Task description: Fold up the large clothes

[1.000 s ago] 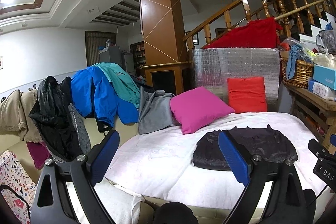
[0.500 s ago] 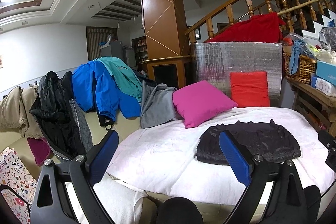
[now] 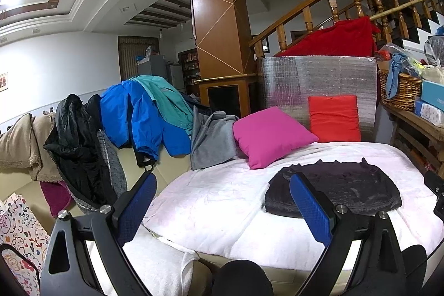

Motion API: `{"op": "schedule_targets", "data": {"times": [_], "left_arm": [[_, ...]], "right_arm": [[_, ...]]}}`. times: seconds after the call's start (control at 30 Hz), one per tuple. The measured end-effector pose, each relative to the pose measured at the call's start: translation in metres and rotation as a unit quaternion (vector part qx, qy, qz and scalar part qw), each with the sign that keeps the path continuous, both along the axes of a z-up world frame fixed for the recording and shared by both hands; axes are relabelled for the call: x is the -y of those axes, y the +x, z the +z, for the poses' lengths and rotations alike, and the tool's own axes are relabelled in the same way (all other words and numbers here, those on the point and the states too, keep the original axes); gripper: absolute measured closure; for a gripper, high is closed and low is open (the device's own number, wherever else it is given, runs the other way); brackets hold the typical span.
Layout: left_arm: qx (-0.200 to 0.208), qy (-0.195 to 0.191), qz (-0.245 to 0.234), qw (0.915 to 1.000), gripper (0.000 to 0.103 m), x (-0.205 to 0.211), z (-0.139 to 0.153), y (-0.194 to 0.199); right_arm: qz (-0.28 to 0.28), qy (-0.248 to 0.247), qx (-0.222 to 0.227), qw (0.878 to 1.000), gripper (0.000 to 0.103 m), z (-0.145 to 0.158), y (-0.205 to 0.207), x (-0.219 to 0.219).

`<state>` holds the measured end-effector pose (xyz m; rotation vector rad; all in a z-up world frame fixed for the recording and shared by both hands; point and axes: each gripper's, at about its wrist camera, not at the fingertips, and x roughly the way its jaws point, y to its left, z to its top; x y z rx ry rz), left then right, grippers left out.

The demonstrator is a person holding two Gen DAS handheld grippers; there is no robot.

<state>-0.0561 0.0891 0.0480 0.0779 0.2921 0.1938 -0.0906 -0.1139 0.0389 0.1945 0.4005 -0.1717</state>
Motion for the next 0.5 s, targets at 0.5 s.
{"op": "schedule_targets", "data": {"times": [0.5], "left_arm": [[0.001, 0.003, 0.009, 1.0, 0.006, -0.0026, 0.0003, -0.0017]], "right_arm": [[0.002, -0.002, -0.003, 1.0, 0.02, -0.0026, 0.0011, -0.0023]]}}
